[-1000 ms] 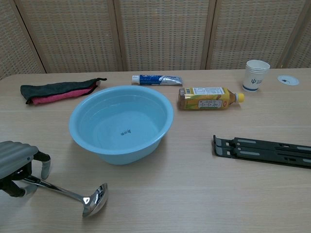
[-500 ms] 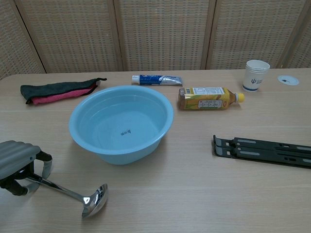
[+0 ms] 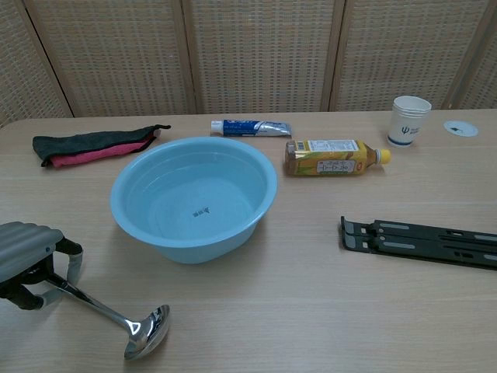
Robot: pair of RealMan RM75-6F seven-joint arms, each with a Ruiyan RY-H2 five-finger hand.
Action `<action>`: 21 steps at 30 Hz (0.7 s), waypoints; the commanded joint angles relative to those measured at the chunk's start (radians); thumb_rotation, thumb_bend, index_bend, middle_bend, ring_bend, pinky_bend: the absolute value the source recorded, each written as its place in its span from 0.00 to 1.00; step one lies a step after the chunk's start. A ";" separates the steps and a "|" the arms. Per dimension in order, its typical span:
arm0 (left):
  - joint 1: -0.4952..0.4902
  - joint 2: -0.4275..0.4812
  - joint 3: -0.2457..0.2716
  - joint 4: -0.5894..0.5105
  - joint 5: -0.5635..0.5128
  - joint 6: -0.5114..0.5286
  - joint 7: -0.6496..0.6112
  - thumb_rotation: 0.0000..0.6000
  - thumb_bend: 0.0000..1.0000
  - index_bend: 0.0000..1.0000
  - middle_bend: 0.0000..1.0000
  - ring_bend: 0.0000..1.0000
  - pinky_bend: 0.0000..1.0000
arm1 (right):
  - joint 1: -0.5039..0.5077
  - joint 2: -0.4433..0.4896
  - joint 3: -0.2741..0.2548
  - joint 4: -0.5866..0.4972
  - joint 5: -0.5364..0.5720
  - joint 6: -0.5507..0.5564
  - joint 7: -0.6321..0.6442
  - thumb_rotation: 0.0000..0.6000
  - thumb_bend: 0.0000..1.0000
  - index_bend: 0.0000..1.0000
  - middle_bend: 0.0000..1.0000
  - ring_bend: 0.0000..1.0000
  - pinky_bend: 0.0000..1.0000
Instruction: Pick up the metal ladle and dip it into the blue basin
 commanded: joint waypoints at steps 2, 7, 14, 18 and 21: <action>-0.001 0.018 -0.003 -0.022 0.010 0.009 -0.013 1.00 0.69 0.71 0.98 0.96 1.00 | 0.000 0.000 0.000 -0.001 -0.001 0.000 -0.001 1.00 0.00 0.00 0.00 0.00 0.00; -0.004 0.069 -0.006 -0.088 0.041 0.029 -0.036 1.00 0.72 0.74 0.98 0.96 1.00 | 0.000 0.000 -0.001 -0.002 -0.002 0.000 -0.002 1.00 0.00 0.00 0.00 0.00 0.00; -0.013 0.138 -0.016 -0.185 0.062 0.051 -0.025 1.00 0.74 0.82 0.98 0.96 1.00 | -0.001 0.000 -0.001 -0.003 -0.003 0.002 -0.003 1.00 0.00 0.00 0.00 0.00 0.00; -0.024 0.170 -0.030 -0.241 0.060 0.057 -0.006 1.00 0.74 0.84 0.98 0.96 1.00 | -0.001 0.000 -0.001 -0.003 -0.003 0.001 -0.004 1.00 0.00 0.00 0.00 0.00 0.00; -0.031 0.189 -0.038 -0.279 0.053 0.055 0.001 1.00 0.74 0.85 0.98 0.96 1.00 | -0.001 -0.001 -0.001 -0.003 -0.002 0.001 -0.004 1.00 0.00 0.00 0.00 0.00 0.00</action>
